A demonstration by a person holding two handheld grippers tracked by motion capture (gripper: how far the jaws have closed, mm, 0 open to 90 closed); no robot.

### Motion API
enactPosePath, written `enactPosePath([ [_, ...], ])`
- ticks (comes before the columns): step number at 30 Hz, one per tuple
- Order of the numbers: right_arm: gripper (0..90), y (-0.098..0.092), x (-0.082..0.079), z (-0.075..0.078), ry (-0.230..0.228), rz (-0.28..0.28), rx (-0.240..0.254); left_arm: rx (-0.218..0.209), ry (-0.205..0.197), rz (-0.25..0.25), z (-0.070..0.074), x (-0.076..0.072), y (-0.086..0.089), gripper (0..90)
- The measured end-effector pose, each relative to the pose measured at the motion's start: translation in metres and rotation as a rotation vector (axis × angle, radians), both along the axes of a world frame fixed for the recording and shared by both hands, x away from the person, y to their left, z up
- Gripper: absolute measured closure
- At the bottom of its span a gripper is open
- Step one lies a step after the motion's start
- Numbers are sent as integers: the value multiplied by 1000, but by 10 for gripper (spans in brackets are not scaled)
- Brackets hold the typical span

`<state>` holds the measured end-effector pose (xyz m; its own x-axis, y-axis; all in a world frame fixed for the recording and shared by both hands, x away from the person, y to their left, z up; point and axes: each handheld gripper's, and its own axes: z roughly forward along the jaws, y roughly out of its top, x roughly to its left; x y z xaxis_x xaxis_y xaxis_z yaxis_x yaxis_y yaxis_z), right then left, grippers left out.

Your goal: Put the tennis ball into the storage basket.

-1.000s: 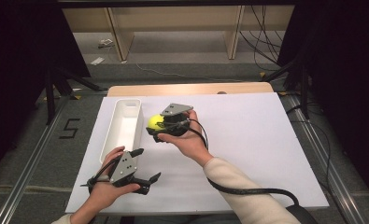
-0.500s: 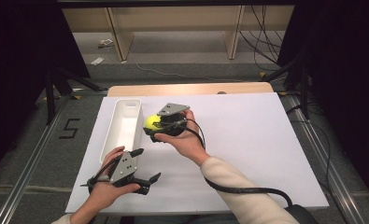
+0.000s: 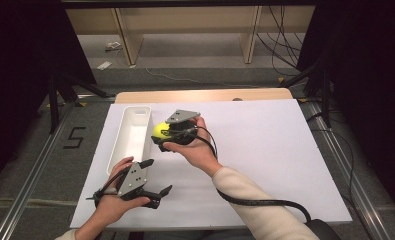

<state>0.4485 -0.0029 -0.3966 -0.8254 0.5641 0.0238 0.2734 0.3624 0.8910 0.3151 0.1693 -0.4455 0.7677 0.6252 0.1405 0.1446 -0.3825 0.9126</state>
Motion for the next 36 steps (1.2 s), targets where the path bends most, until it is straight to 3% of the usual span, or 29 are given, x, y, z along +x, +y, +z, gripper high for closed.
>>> enactPosePath([
  [36,267,13,5,3,0,4,0,9,-1,-5,0,0,0,41],
])
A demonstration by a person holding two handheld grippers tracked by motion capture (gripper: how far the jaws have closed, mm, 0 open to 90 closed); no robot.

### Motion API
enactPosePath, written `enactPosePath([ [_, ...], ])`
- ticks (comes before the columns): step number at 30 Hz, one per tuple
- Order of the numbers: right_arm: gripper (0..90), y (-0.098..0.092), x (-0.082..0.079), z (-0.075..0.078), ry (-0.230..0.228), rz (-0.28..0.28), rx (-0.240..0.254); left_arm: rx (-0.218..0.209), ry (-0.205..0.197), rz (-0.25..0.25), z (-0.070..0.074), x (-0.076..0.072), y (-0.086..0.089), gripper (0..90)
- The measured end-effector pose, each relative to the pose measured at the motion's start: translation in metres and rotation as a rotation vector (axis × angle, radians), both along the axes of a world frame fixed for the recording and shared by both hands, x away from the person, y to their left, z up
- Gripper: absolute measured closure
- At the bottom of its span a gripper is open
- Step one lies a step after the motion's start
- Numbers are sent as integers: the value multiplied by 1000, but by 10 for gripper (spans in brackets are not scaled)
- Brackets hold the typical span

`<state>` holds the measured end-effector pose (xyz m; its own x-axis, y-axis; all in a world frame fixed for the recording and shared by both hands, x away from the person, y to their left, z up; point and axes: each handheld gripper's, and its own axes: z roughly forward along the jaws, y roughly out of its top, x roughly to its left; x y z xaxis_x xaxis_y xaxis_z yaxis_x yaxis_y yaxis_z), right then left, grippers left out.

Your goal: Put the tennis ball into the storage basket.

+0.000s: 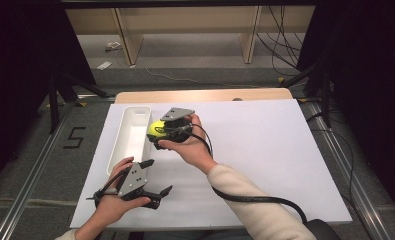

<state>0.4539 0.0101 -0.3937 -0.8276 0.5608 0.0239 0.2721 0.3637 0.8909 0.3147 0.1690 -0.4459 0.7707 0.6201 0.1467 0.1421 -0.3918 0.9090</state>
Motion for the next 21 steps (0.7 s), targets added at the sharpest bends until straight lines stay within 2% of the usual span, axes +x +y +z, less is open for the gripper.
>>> enactPosePath([
  [21,268,7,3,0,4,2,-1,5,-3,-4,0,0,0,40],
])
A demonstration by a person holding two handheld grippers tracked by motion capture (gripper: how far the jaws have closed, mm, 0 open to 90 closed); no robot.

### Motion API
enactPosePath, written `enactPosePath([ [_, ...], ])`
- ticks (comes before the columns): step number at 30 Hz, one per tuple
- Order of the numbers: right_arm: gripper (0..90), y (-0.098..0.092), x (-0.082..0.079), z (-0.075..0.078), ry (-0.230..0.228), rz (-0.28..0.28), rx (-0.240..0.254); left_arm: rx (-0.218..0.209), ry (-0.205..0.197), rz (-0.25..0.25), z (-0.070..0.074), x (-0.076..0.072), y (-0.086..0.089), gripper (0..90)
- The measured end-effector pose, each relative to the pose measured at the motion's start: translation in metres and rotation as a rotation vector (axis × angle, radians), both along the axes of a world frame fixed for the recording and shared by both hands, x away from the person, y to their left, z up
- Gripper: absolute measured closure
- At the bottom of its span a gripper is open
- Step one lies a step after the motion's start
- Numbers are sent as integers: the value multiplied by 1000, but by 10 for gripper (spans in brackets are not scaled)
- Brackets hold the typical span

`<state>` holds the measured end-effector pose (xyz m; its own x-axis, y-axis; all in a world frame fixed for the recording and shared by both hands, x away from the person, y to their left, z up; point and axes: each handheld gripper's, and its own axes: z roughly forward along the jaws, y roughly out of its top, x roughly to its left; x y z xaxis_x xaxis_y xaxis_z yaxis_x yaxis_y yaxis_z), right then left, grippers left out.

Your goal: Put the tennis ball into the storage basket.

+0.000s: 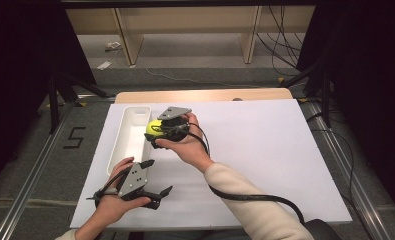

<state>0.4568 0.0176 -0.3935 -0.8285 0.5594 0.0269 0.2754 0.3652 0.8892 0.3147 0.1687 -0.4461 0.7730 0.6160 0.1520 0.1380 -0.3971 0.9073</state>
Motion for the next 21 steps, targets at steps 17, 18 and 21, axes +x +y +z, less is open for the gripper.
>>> enactPosePath([
  [17,267,7,2,2,-1,9,-7,-1,5,-4,0,0,0,40],
  [18,267,8,2,2,0,12,-8,0,5,-4,0,0,0,40],
  [21,267,9,2,3,1,11,-6,1,4,-3,0,0,0,40],
])
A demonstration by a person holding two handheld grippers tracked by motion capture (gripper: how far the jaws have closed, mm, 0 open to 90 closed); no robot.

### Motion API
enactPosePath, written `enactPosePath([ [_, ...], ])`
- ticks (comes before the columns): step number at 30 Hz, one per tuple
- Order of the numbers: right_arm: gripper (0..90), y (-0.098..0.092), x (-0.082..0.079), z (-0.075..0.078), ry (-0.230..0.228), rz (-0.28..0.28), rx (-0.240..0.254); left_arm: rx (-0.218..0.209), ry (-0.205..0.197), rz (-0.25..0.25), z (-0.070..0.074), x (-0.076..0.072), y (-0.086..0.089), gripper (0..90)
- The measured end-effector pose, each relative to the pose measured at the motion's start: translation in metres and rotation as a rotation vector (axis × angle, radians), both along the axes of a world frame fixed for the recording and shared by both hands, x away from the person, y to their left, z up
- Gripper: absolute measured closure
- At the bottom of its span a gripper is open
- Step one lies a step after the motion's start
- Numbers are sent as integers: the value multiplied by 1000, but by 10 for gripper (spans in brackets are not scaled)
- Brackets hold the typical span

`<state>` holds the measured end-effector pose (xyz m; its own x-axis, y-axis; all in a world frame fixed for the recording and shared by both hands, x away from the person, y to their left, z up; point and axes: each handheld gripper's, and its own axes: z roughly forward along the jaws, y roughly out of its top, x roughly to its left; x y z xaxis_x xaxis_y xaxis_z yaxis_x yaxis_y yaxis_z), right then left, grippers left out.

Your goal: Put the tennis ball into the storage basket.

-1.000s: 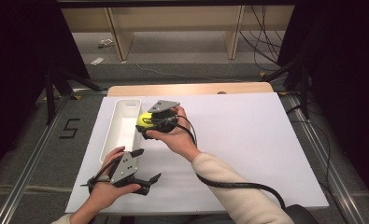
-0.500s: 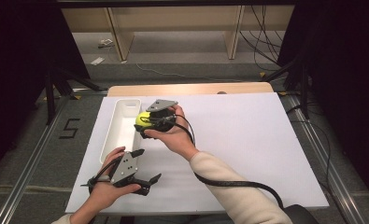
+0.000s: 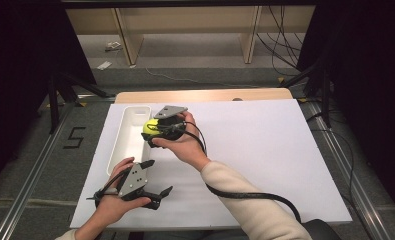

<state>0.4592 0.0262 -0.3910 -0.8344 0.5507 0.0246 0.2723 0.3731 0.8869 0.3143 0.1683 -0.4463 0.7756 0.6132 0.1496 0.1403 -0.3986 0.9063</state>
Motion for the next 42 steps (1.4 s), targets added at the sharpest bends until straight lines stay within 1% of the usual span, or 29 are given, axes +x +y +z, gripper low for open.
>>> enactPosePath([
  [14,268,5,2,0,5,4,-6,3,1,-2,0,0,0,40],
  [33,268,13,6,3,9,-2,4,3,0,0,0,0,0,39],
  [39,267,14,7,4,13,4,-4,4,-1,-1,0,0,0,39],
  [42,268,15,8,5,14,-2,4,5,0,-1,0,0,0,39],
])
